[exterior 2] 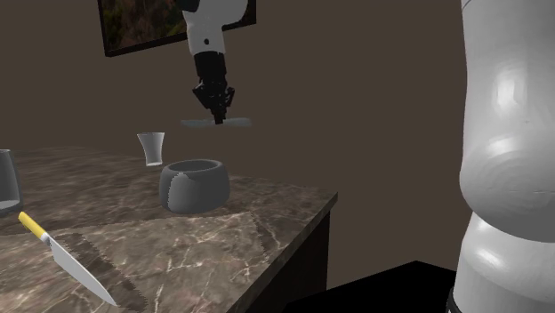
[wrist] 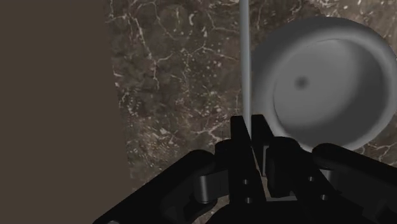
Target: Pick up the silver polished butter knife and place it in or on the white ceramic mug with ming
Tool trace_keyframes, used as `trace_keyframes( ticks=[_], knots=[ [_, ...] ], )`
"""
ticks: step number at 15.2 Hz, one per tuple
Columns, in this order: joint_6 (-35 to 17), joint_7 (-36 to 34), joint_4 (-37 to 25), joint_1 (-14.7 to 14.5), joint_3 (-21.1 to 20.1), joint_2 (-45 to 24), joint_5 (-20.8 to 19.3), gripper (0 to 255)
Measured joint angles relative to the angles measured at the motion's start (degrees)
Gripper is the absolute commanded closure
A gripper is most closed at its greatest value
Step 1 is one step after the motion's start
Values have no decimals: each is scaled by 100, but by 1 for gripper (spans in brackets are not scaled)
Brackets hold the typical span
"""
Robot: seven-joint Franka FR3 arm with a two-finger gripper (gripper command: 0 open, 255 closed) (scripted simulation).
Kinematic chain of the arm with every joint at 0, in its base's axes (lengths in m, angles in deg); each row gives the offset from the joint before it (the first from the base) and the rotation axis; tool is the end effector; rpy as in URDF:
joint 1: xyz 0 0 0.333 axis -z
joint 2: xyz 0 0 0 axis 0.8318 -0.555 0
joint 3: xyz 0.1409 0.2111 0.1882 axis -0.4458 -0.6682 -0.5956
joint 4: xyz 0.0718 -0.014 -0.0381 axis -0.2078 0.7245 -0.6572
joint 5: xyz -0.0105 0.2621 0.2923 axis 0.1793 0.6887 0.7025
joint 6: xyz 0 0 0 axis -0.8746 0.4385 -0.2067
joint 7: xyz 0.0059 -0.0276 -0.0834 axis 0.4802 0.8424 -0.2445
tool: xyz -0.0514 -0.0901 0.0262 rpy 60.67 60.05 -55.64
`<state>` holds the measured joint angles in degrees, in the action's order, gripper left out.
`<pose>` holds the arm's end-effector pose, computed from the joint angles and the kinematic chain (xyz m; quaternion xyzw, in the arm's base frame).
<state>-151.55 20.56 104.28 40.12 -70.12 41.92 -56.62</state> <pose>0.5310 0.2949 0.5314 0.9430 0.3249 -0.0594 0.0403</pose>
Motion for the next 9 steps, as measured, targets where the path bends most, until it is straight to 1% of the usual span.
trace_keyframes(
  ticks=[6, 9],
  knots=[
    [56, -716, 162, -417, -307, 175, 95, 255],
    [-82, -847, 323, -482, -356, 190, 107, 255]
  ],
)
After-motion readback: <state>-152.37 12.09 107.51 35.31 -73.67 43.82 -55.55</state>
